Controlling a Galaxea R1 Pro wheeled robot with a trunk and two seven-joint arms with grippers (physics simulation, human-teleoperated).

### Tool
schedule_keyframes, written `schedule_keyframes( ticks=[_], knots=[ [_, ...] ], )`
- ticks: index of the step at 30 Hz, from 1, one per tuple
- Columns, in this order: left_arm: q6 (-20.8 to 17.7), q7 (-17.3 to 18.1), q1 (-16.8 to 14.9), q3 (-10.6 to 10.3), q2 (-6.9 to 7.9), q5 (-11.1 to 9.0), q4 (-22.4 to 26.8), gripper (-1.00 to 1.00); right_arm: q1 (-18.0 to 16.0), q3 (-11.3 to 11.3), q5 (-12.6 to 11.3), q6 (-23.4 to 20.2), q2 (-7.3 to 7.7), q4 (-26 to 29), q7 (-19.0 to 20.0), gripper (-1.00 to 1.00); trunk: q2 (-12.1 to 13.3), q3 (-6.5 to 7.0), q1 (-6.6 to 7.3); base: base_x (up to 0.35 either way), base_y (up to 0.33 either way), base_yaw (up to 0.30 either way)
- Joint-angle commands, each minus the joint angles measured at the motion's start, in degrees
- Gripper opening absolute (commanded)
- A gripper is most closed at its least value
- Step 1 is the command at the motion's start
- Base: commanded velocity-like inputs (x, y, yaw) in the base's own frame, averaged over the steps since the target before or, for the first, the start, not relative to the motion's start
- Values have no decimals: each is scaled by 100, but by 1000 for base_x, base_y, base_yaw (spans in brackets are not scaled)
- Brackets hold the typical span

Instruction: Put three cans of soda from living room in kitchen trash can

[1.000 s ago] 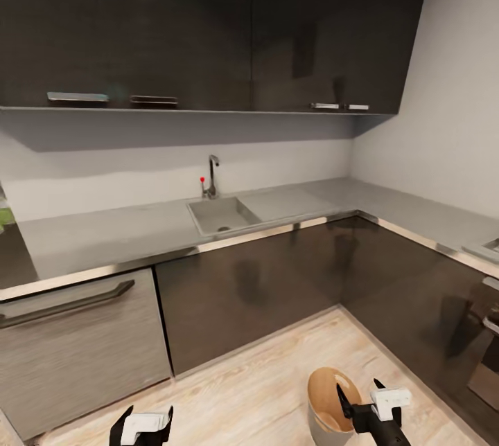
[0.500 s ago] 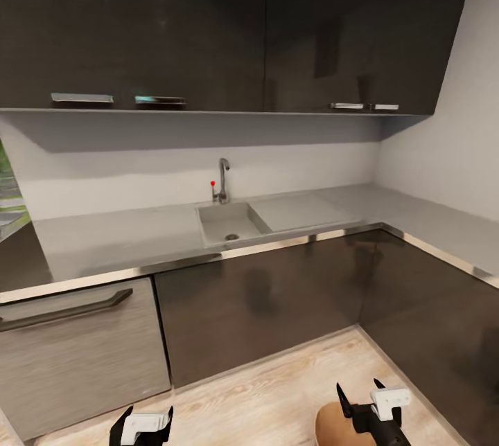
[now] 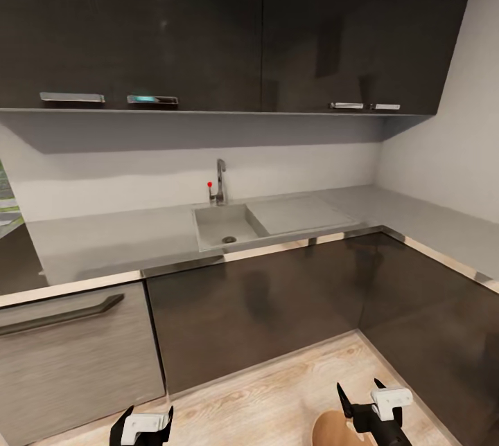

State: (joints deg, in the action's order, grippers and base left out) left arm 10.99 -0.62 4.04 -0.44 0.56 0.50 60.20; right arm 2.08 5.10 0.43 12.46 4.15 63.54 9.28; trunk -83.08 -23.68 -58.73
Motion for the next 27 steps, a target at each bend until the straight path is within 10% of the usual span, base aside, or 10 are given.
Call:
schedule_keyframes(
  ticks=[1, 11, 19, 27],
  knots=[
    [0, 0, 0, 0, -1, 2, 0, 100, -1, -2, -2, -3, 1, 0, 6, 100, 0, 0, 0, 34, -5, 1],
    [0, 2, -7, -3, -2, 14, -8, 100, -106, 99, -24, -428, 69, -383, 159, 100, 0, 0, 0, 8, -1, 0],
    [0, 0, -9, 15, -3, 9, -16, 100, -1179, 679, -119, -2886, 346, -650, 665, 100, -321, -144, -176, 0, 0, 0],
    [0, 0, -9, 3, 2, -8, -309, 100, -3022, 1044, -137, -4326, 1141, -2225, 810, 100, -642, -287, -352, 0, 0, 0]
  ],
)
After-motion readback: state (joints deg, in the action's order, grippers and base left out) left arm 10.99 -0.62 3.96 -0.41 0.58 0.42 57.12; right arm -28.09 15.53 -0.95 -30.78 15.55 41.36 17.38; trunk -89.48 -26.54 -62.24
